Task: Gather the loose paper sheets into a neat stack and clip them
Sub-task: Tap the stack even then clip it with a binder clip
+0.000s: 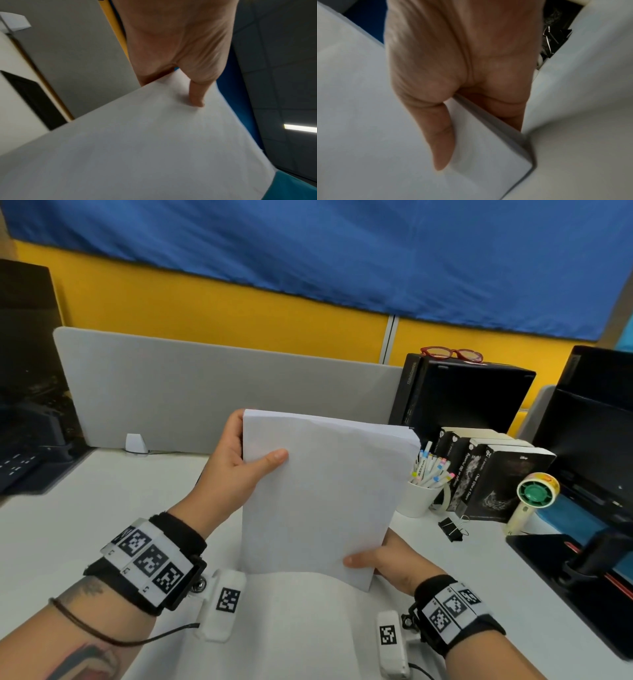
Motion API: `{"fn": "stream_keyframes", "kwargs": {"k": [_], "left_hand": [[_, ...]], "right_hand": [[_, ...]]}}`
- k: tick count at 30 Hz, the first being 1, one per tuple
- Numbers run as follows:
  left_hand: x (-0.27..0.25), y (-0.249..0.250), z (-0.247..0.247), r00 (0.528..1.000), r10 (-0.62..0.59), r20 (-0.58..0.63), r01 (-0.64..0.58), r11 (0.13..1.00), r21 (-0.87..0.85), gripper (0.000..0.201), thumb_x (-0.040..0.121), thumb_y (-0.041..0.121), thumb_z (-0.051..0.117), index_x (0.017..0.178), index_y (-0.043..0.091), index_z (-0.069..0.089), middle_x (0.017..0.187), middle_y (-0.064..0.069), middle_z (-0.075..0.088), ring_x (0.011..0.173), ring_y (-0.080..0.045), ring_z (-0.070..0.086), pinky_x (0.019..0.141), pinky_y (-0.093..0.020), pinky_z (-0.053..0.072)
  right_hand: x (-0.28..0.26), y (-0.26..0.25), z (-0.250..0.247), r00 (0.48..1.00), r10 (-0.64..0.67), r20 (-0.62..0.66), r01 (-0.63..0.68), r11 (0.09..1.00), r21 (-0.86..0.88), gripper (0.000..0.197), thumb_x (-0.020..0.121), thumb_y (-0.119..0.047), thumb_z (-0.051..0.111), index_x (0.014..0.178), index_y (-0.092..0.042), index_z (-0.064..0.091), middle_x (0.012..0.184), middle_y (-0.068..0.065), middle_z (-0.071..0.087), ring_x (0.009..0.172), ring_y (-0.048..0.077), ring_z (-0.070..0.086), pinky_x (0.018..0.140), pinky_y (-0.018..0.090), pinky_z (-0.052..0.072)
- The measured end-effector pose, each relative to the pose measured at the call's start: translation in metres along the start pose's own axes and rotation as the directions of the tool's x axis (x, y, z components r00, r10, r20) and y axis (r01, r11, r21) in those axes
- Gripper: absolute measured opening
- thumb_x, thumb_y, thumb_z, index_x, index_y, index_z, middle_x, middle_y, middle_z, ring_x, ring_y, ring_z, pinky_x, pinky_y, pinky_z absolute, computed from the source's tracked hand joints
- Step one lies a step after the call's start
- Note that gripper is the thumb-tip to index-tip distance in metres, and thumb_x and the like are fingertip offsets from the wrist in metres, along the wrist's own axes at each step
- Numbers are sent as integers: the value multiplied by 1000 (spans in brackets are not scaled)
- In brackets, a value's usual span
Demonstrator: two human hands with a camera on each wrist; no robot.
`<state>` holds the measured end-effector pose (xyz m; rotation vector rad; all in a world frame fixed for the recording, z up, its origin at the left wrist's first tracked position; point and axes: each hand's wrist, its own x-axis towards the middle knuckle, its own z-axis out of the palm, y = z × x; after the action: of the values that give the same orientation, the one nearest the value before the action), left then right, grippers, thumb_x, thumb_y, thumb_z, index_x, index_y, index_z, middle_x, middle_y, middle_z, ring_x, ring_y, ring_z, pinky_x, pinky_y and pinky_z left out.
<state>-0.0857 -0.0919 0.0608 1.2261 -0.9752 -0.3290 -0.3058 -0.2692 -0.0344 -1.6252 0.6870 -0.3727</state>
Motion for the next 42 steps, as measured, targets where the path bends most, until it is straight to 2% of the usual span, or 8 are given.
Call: {"fn": "stream_keyframes", "kwargs": {"k": [3,7,15,20,25,29,35,42], "left_hand": [[-9,-23,-7,974,-196,114,204,976,-69,78,78,10,85,143,30,45,133,3,68,121,-18,67,93,-39,58],[-29,-56,-6,826,-492,274,492,867,75,44,85,10,78,126,21,64,116,4,77,114,-21,71,95,-35,58],[-32,-53,10,905,-398,149,362,905,223,33,94,29,71,126,31,65,119,11,75,110,-8,70,103,-37,53],[-40,-60,11,808,-502,308,531,847,-13,52,77,6,79,125,20,67,120,-1,76,112,-17,71,99,-36,52],[-40,-76,2,761,-584,281,555,811,182,57,70,23,86,123,27,65,119,-2,75,115,-24,68,103,-51,53],[-41,-81,5,847,-499,183,447,855,263,39,84,19,81,117,29,64,120,1,72,115,-21,67,104,-47,52],[-18,-26,9,938,-278,205,307,943,-130,58,66,34,92,117,17,71,114,-2,78,108,-24,73,85,-32,61],[23,38,3,870,-97,483,244,936,-253,41,87,21,68,125,36,62,124,-2,68,102,-25,71,82,-40,61]], "right_hand": [[4,7,1,1000,-2,-21,2,1000,0,50,76,10,78,117,-14,65,111,5,76,108,25,70,98,43,55],[6,9,1,999,-10,-32,9,1000,-11,50,76,6,80,119,-15,64,114,5,75,109,22,70,100,42,53],[22,26,11,983,10,-181,-8,1000,14,57,72,-7,85,125,-9,62,116,6,72,108,23,69,101,45,53],[26,29,11,987,8,-160,3,998,65,87,48,-24,90,127,-7,59,118,7,72,110,24,69,101,46,53],[29,35,17,978,17,-210,17,987,161,116,22,-43,101,125,-9,62,113,7,75,105,27,71,95,48,56],[29,35,20,960,46,-276,-3,988,155,107,33,-34,102,127,-11,57,116,7,72,106,28,69,96,49,55],[30,35,20,959,48,-278,-18,994,110,89,51,-23,96,129,-11,56,117,5,70,108,26,68,98,47,54],[27,29,14,977,25,-211,-17,999,43,88,53,-26,98,128,-12,56,120,4,70,112,24,66,101,43,53]]}}
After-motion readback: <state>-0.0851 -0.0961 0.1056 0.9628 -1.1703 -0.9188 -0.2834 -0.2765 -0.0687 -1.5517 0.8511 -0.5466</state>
